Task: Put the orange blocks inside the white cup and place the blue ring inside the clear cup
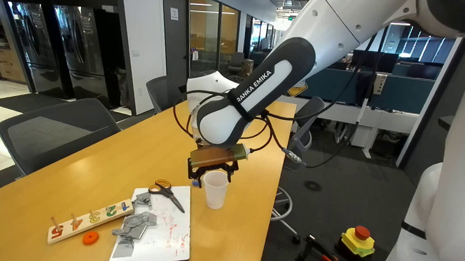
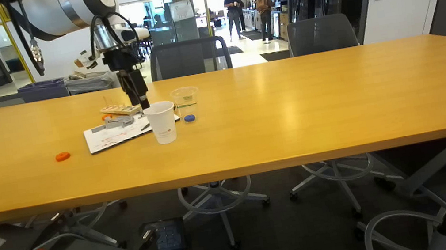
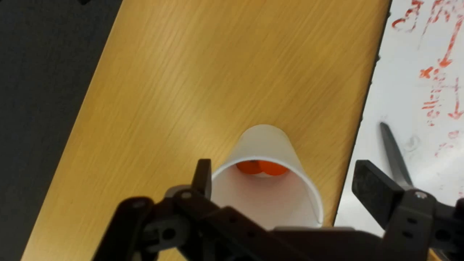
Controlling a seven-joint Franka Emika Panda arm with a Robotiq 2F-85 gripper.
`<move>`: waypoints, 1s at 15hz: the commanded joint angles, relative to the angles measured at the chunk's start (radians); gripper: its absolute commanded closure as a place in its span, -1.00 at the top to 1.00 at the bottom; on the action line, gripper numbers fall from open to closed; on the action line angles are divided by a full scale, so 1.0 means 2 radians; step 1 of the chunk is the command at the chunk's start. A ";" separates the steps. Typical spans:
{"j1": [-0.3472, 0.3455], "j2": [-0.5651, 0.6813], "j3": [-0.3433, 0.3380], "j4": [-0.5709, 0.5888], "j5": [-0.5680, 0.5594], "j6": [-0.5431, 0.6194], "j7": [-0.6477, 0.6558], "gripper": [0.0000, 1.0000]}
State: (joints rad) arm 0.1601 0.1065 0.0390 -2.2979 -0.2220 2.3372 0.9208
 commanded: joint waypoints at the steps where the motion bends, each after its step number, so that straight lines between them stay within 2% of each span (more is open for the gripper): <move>1: 0.012 -0.051 0.032 -0.041 0.035 -0.002 -0.012 1.00; 4: 0.029 -0.054 0.068 -0.067 0.094 0.007 -0.044 1.00; 7: 0.045 -0.019 0.094 -0.073 0.145 0.037 -0.083 1.00; 10: 0.061 0.021 0.107 -0.069 0.130 0.085 -0.079 1.00; 15: 0.081 0.089 0.099 -0.053 0.112 0.153 -0.101 1.00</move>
State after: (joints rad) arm 0.3026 0.2112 0.2527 -2.4407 0.0173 2.5792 0.7637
